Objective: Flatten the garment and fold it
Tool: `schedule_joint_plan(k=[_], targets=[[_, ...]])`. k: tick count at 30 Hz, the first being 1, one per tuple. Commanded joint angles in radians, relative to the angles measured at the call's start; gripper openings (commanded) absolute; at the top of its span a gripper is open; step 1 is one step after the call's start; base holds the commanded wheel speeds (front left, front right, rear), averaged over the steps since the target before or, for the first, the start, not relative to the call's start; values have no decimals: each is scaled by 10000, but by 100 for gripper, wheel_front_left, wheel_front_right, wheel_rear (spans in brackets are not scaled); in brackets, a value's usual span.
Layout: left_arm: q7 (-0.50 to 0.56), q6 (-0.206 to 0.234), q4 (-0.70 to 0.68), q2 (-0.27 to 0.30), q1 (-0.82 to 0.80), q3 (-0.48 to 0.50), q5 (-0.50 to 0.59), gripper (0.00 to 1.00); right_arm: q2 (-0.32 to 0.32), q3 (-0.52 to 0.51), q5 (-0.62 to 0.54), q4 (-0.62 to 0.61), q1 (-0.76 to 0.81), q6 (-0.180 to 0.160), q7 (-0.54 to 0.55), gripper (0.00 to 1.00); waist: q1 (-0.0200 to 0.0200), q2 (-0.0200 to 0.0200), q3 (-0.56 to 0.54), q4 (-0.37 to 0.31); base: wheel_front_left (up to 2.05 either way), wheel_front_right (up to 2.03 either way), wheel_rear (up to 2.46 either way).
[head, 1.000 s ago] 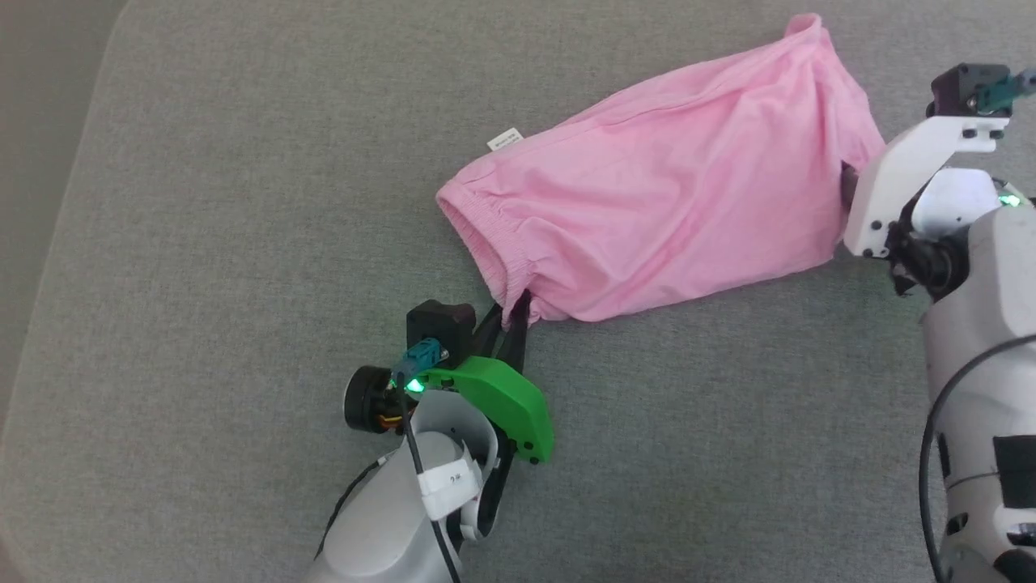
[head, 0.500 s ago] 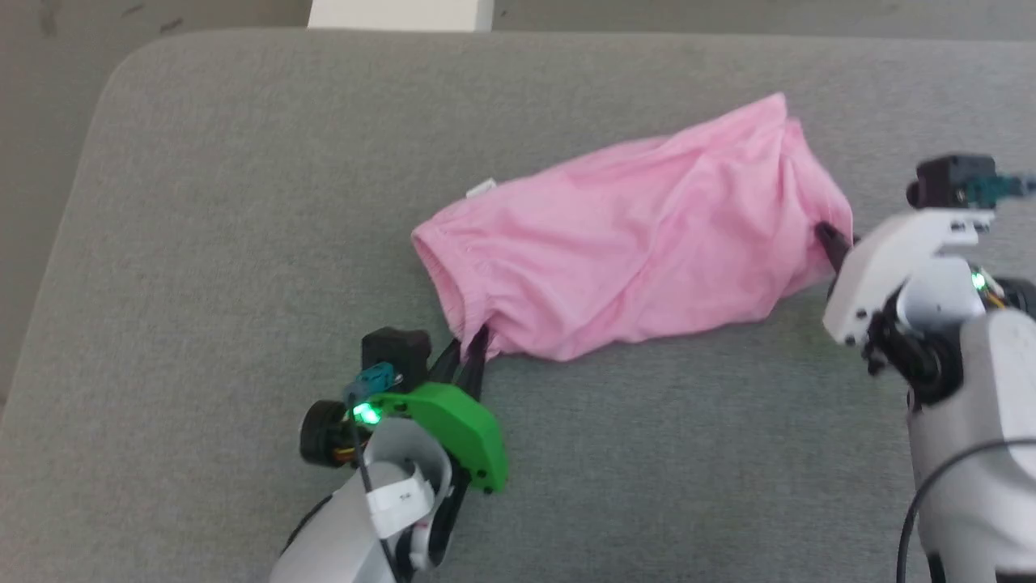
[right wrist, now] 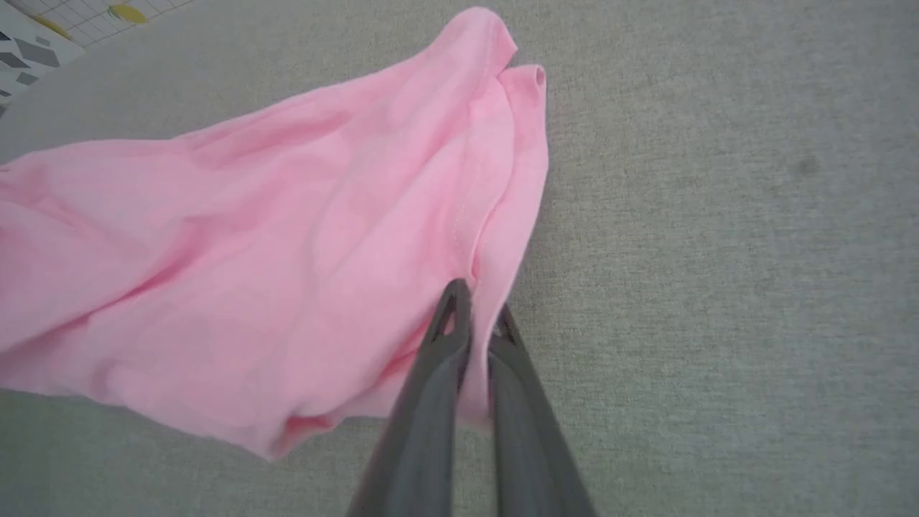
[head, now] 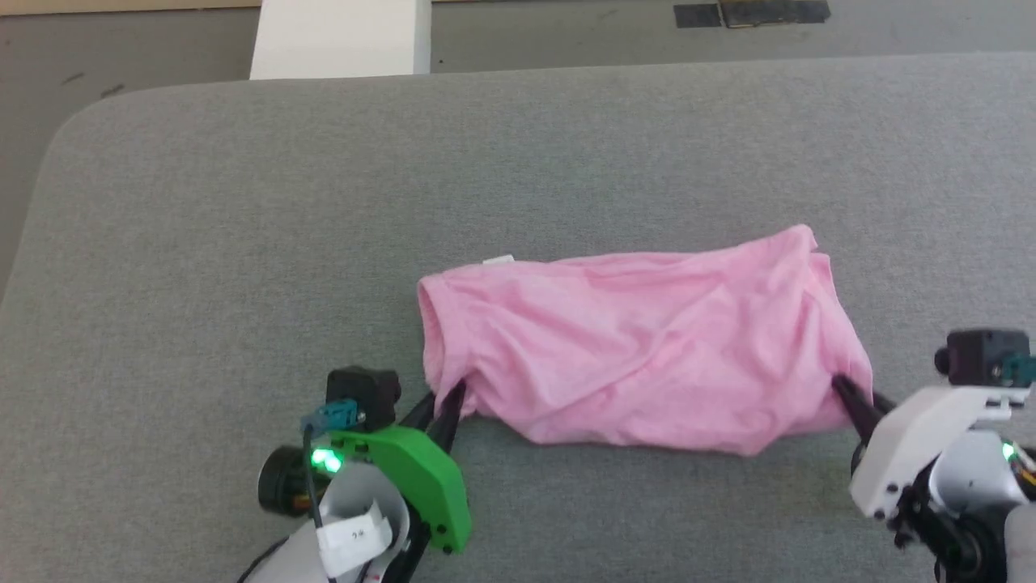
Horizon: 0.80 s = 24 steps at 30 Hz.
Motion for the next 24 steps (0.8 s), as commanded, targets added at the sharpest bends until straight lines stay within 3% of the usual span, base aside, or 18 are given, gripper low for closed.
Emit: schedule_joint_plan(k=[1,8,9,10,11,18,24], targets=[[129,139,-22,154,253,-17,-32,0,23,-4,-89,31,164,-15,28,0,0,0,52,-74,0,0,0],[710,295,153,145,742,-211,-370,0,45,32,-253,1131,412,-15,-492,0,0,0,45,-150,0,0,0],[641,332,146,103,766,-172,-394,26,45,28,-243,1262,416,-15,-598,0,0,0,18,-136,0,0,0],[530,361,138,37,797,-121,-433,94,46,82,-180,1371,416,-15,-766,18,0,0,-34,-112,0,0,0],[487,355,141,-3,826,-101,-482,100,46,134,-85,1434,430,-15,-905,99,0,0,-81,-96,0,0,0],[-87,250,-64,34,1251,218,-776,100,47,-228,268,1567,773,-15,-2344,100,0,0,-643,36,0,0,0],[-2355,293,-137,-6,1142,1011,-241,100,48,-459,166,1587,760,-15,-3960,100,0,0,-861,138,0,0,0]])
